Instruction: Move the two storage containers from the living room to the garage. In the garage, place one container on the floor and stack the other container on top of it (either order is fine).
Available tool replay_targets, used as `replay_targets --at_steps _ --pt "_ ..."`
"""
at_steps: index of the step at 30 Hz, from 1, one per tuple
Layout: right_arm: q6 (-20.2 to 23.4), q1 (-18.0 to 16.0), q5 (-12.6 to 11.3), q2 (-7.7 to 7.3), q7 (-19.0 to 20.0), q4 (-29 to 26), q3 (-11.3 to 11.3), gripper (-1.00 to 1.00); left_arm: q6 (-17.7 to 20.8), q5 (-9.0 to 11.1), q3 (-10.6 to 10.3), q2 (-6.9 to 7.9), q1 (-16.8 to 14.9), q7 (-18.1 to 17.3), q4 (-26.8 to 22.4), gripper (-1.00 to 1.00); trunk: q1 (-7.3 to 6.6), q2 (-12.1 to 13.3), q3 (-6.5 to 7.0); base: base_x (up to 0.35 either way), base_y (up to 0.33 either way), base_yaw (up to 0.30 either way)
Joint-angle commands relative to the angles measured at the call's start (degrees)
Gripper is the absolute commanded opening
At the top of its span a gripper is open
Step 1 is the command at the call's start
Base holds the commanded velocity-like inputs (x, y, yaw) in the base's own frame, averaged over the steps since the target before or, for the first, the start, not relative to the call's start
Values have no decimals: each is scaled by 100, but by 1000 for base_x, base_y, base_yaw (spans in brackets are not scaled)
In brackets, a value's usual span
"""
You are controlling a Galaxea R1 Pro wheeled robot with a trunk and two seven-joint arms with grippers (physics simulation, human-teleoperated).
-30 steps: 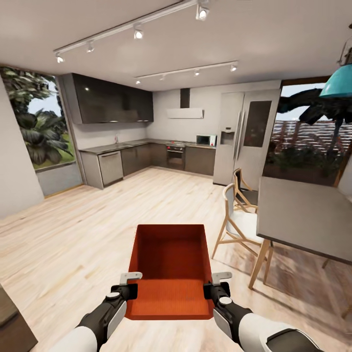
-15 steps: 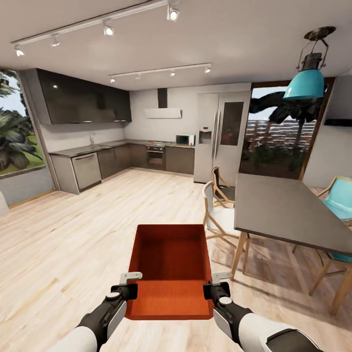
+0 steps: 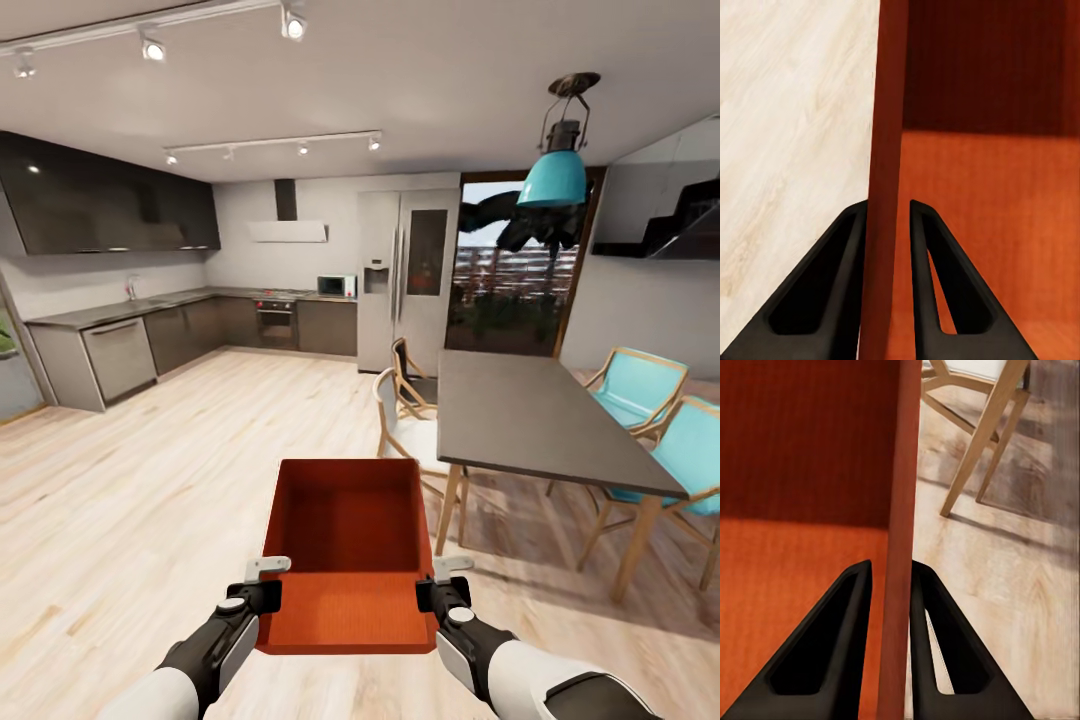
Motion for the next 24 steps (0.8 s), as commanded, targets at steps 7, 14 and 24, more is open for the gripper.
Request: replay_targets --at_steps 7,14,24 --pt "-40 -4 -172 -23 -21 22 -497 -100 -225 75 40 10 -4 75 -79 -100 2 -10 -11 0 0 -286" --pt "-40 -5 -172 -19 -21 22 -497 -100 -225 75 40 10 -4 73 -81 -100 2 -10 -11 0 0 -286" --pt "-41 -5 -172 -17 -21 22 -497 -100 -227 75 40 10 -4 70 -82 -100 2 -10 -11 0 0 -286"
